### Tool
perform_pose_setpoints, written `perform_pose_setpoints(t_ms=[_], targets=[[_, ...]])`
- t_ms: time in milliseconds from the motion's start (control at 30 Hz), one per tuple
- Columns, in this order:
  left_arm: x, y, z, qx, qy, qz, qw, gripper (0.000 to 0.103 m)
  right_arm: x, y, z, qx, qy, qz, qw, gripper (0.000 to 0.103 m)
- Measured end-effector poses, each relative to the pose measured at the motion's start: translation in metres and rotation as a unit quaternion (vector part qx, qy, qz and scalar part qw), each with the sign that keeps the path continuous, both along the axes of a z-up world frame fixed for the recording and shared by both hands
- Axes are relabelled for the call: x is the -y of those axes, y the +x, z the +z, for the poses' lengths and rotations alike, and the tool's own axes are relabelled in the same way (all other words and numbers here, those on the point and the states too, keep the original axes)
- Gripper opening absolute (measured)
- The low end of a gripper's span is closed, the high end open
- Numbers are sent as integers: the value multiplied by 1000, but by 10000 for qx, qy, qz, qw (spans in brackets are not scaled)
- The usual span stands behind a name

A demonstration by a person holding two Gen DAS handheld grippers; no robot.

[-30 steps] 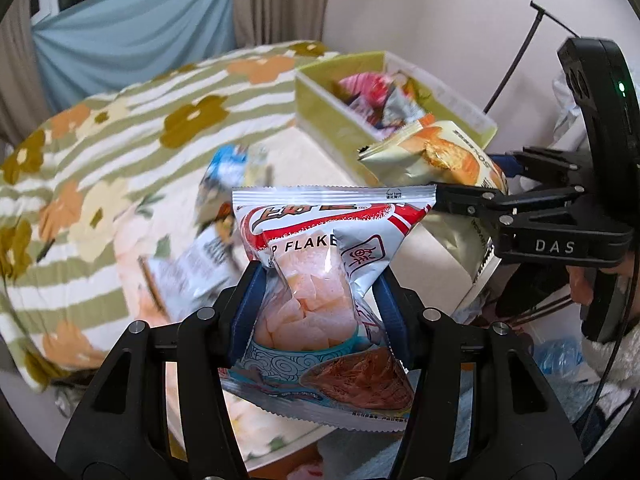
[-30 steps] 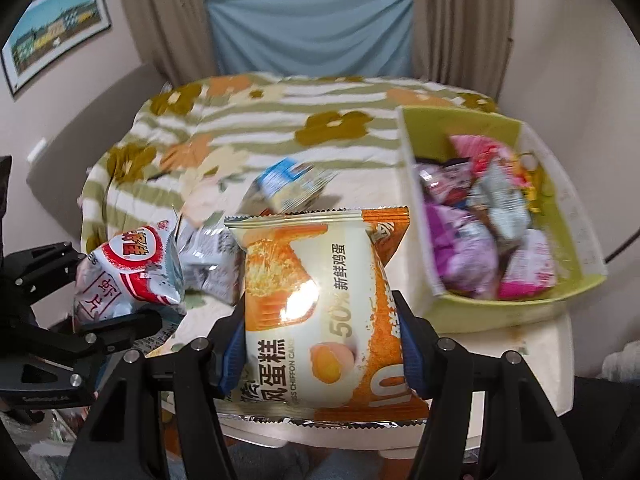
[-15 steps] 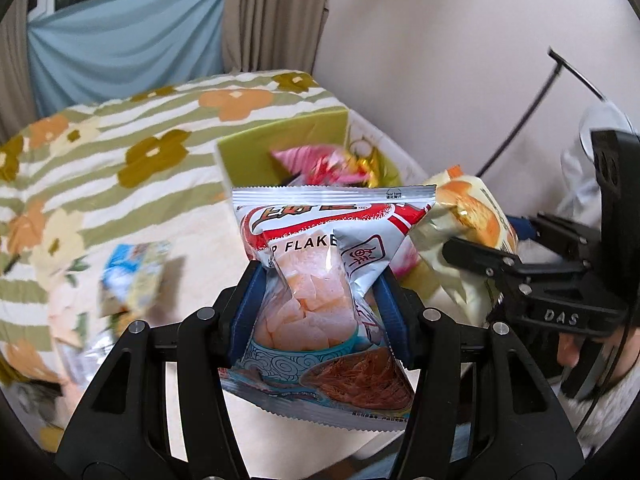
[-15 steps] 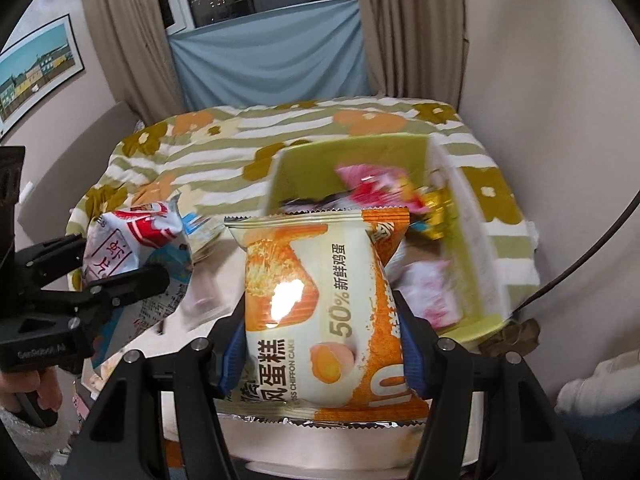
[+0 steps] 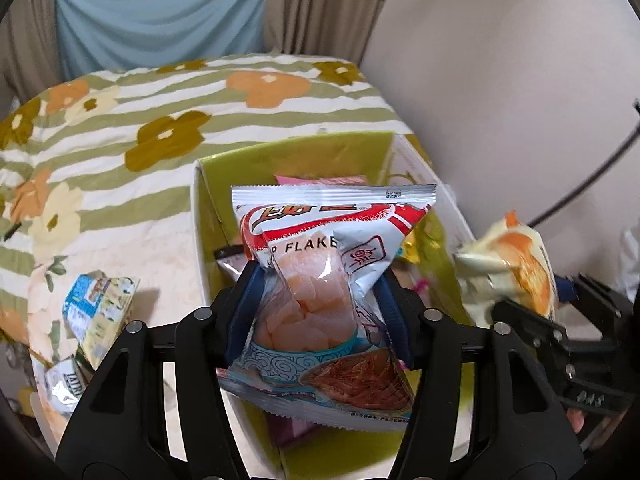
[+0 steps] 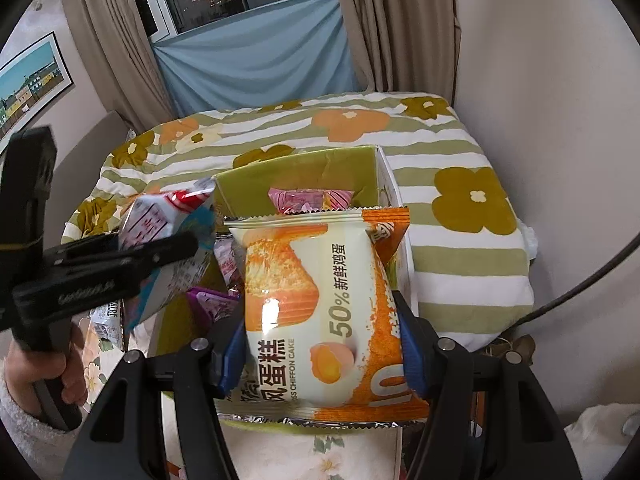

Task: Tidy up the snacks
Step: 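Carry both held snacks into the cardboard box and open both tools, then move both tools back over the remaining snacks on the bed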

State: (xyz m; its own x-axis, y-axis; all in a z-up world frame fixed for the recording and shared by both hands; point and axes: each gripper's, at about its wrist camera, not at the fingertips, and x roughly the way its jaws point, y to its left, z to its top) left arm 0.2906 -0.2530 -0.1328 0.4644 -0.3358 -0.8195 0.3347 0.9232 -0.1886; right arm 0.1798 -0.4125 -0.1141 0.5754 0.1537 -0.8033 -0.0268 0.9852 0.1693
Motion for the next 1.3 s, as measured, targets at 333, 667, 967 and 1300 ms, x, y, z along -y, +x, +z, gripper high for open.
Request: perform_pose_setpoints(t_ms=[333, 667, 967, 1300], targets=[[-19, -4, -10, -156, 11, -8, 9999, 102, 7, 21, -10, -162, 217, -200, 9994, 59], [-40, -20, 9, -6, -108, -54, 9999, 102, 9, 38, -9, -201, 307, -477, 9982, 59], [-39, -30, 14, 96, -71, -156, 9998, 102, 10, 45, -9, -22, 367, -609, 9975, 88], [-37, -45, 16, 131, -112, -104, 9998, 102, 10, 23, -1, 260, 259, -497, 9981, 100]])
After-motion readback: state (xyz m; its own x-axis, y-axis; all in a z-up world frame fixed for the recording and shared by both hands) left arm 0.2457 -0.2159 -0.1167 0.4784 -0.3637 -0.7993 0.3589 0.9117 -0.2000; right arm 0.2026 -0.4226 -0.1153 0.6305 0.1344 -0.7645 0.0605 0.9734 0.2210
